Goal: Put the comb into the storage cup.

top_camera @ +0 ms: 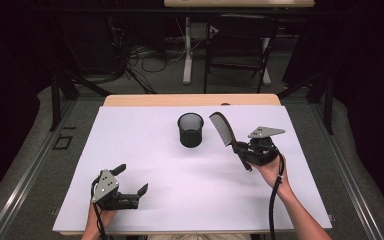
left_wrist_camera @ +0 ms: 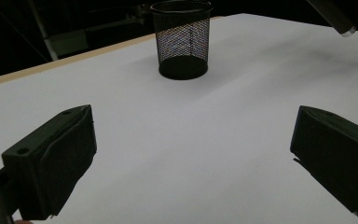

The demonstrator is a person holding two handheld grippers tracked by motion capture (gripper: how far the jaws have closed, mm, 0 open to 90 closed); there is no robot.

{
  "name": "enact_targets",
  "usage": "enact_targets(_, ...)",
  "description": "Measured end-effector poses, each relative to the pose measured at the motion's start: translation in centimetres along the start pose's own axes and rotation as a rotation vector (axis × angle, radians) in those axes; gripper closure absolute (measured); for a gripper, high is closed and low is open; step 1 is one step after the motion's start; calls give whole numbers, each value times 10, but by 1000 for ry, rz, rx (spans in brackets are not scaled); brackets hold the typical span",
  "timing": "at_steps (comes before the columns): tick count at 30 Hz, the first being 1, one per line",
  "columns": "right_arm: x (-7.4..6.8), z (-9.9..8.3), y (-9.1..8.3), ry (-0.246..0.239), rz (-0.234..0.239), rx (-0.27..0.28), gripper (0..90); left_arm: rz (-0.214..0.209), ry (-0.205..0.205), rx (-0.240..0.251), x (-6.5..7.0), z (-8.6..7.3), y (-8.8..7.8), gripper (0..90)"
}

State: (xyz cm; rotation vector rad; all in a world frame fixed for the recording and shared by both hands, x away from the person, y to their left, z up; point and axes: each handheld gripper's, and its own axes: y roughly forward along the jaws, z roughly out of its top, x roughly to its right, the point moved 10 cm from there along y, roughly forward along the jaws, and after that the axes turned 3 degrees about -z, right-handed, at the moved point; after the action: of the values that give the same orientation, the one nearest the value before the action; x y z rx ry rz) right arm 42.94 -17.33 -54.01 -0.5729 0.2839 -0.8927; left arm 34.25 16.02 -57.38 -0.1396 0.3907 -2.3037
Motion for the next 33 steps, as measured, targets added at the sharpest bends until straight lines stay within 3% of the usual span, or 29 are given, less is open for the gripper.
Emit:
enact_targets(23, 5, 16, 9, 3, -11, 32, 727, -5, 3, -3, 1, 0, 2, 3)
enact_targets(33, 3, 24, 19, -2, 6, 35, 727, 0, -1, -3, 0, 0, 2, 3)
